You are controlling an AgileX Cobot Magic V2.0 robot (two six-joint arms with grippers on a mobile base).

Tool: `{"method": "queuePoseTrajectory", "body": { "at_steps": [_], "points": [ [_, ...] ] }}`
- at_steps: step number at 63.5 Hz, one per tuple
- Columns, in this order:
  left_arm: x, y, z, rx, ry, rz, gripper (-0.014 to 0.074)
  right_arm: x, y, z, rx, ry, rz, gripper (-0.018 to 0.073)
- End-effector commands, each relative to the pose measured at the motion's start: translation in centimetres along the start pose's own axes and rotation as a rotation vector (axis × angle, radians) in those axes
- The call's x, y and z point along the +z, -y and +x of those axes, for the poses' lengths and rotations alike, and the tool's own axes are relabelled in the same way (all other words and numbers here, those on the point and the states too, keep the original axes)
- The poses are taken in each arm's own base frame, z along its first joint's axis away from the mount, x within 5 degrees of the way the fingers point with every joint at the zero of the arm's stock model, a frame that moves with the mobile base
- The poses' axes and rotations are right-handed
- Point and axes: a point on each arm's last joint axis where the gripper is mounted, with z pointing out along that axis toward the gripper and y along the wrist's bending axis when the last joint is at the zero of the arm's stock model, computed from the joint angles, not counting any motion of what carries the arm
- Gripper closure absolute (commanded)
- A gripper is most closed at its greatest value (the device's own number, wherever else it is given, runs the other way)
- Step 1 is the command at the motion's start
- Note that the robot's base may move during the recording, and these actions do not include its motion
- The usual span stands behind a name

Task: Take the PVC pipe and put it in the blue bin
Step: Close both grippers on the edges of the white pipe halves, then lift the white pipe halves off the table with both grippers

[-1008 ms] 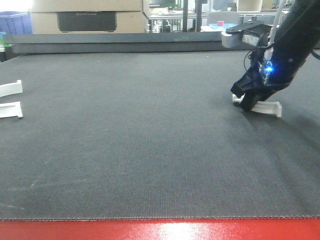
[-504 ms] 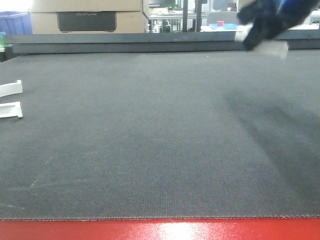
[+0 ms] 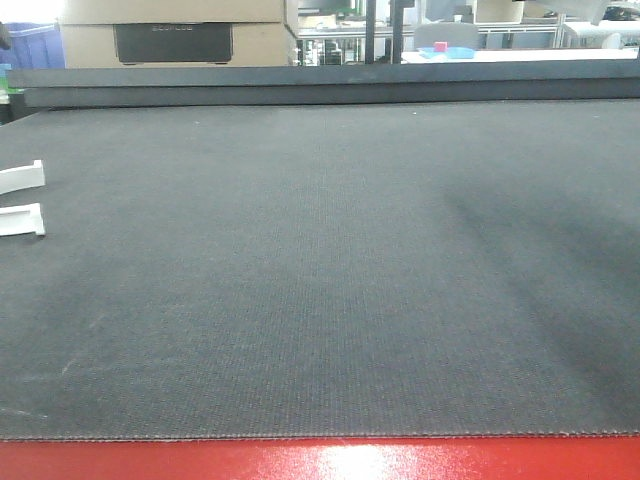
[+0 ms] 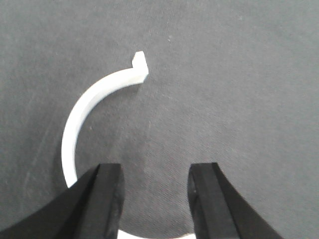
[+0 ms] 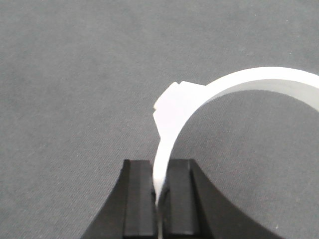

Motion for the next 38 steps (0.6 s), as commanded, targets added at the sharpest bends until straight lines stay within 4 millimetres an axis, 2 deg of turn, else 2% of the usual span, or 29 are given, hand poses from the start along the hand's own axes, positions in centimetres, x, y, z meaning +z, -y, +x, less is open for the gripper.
{"method": "queuePoseTrajectory", "body": {
  "at_steps": [1, 17, 38],
  "points": [
    [0.2, -0.6, -0.5, 0.006, 0.003, -0.016, 0.0365, -0.8, -0.1, -0.4, -0.008, 0.022, 0.000, 0.0727],
    [0.6, -3.3, -0.6, -0.064, -0.012, -0.064, 0.0361, -0.8, -0.1, -0.4, -0.008, 0.022, 0.000, 0.0727],
    [2.3, -3.7, 0.3, -0.087, -0.060, -0.071, 0.0246, -0.8, -0.1, -0.4, -0.008, 0.025, 0.002, 0.0727]
  ]
}}
